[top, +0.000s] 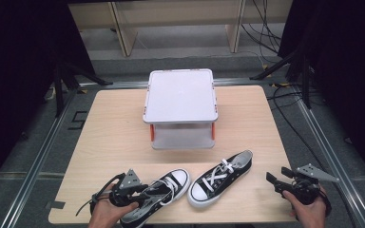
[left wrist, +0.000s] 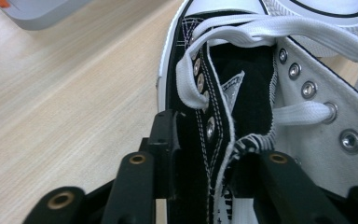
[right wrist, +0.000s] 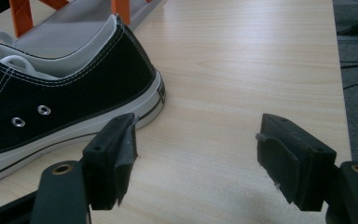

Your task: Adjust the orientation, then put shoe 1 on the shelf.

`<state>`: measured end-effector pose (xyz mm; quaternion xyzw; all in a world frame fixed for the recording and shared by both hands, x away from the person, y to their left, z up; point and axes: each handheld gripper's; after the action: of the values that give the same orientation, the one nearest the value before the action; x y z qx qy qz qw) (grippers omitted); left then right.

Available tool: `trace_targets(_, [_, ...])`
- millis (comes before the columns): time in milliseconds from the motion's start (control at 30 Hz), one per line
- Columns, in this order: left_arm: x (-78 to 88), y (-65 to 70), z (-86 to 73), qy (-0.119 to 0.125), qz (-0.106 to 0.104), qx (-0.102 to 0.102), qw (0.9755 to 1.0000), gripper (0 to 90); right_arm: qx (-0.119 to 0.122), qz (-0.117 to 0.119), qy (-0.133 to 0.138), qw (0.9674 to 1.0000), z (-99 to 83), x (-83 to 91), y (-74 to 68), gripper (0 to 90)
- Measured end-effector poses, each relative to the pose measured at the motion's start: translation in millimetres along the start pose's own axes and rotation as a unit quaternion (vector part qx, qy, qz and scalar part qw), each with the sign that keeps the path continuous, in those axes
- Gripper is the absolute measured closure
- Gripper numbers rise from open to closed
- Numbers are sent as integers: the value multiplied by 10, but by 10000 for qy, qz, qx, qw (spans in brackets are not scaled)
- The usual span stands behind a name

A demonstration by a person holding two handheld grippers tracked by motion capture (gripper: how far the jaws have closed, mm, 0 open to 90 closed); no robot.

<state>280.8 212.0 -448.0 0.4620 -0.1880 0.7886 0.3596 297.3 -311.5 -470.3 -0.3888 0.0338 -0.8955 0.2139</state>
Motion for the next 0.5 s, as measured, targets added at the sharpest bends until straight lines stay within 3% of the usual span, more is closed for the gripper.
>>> trace_targets(33, [1, 2, 2, 11, 4, -9, 10000, 708, 133, -3, 54, 9999, 5, -13, 16, 291])
trace_targets(100, [-12, 5, 5, -4, 27, -15, 10000, 729, 153, -32, 27, 9999, 8, -6, 10, 292])
trace_targets(300, [-10, -2, 6, 47, 32, -111, 9999, 815, 140, -24, 36, 9999, 9, -6, 10, 292])
trace_targets(333, [-10, -5, 7, 43, 55, -110, 9999, 823, 40, 78, 33, 10000, 8, -17, -3, 292])
trace_targets(367, [-17, -1, 7, 74, 74, -61, 9999, 828, 64, 67, -112, 9999, 10, -1, 5, 291])
trace_targets(500, [-19, 6, 3, 139, 71, 19, 9999, 838, 108, 39, -66, 9999, 8, -1, 13, 292])
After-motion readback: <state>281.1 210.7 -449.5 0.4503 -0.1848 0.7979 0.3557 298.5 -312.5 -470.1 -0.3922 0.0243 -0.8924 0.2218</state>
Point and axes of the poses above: each handheld gripper's, and its own axes: x roughly backward along the jaws, z roughly out of its top, y roughly to its right, and after that the axes turned 12 degrees about -y, right-handed
